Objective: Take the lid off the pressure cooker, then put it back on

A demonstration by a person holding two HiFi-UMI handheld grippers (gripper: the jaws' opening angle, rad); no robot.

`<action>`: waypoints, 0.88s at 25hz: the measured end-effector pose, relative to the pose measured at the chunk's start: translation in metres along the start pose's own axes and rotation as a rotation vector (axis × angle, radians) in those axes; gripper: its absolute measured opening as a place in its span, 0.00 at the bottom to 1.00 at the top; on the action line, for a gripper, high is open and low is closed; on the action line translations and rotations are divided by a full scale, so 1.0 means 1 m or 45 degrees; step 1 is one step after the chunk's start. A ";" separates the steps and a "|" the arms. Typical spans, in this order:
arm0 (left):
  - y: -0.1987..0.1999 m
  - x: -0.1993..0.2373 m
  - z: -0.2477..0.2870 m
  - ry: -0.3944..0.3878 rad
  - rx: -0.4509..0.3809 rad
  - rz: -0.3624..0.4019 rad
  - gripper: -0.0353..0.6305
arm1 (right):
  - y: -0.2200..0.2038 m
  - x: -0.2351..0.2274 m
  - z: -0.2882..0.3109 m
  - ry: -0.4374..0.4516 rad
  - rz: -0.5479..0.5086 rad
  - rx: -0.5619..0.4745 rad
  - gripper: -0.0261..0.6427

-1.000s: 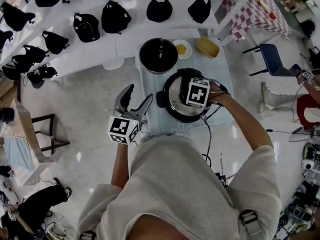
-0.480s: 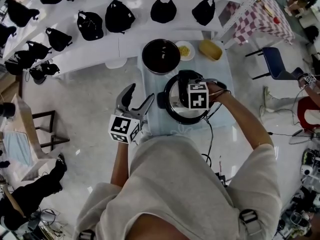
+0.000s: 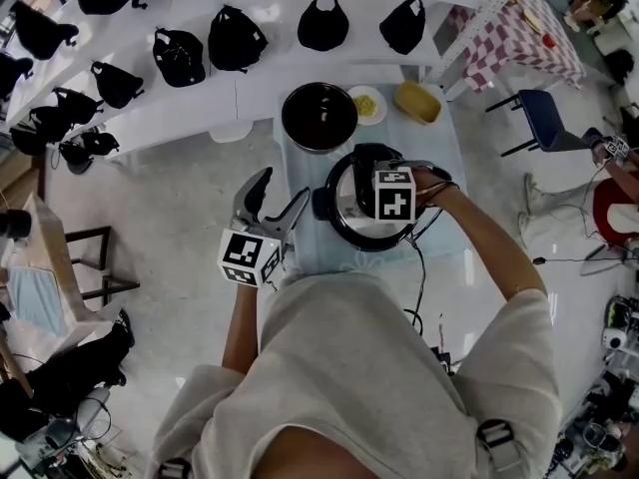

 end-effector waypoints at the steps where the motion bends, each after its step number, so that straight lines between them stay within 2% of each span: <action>1: 0.000 0.001 -0.001 0.000 -0.001 0.000 0.53 | 0.001 0.000 -0.004 -0.009 0.010 -0.014 0.47; 9: 0.000 0.000 -0.001 -0.007 0.000 0.007 0.53 | 0.009 0.000 -0.027 -0.084 0.043 -0.109 0.47; 12: 0.000 -0.001 -0.001 -0.007 0.001 0.012 0.53 | 0.010 0.001 -0.037 -0.097 0.106 -0.190 0.47; 17: 0.001 -0.001 -0.002 0.001 0.009 0.032 0.53 | 0.006 -0.008 -0.063 -0.204 0.366 -0.496 0.42; 22: 0.005 0.000 0.000 0.005 0.028 0.056 0.53 | -0.010 -0.029 -0.088 -0.468 0.660 -0.817 0.36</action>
Point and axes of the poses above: the fingertips, and each gripper's own axes: z forward along the fingers, x to its left, y out of its top, the point moved 3 cm from there along -z, backward along the fingers
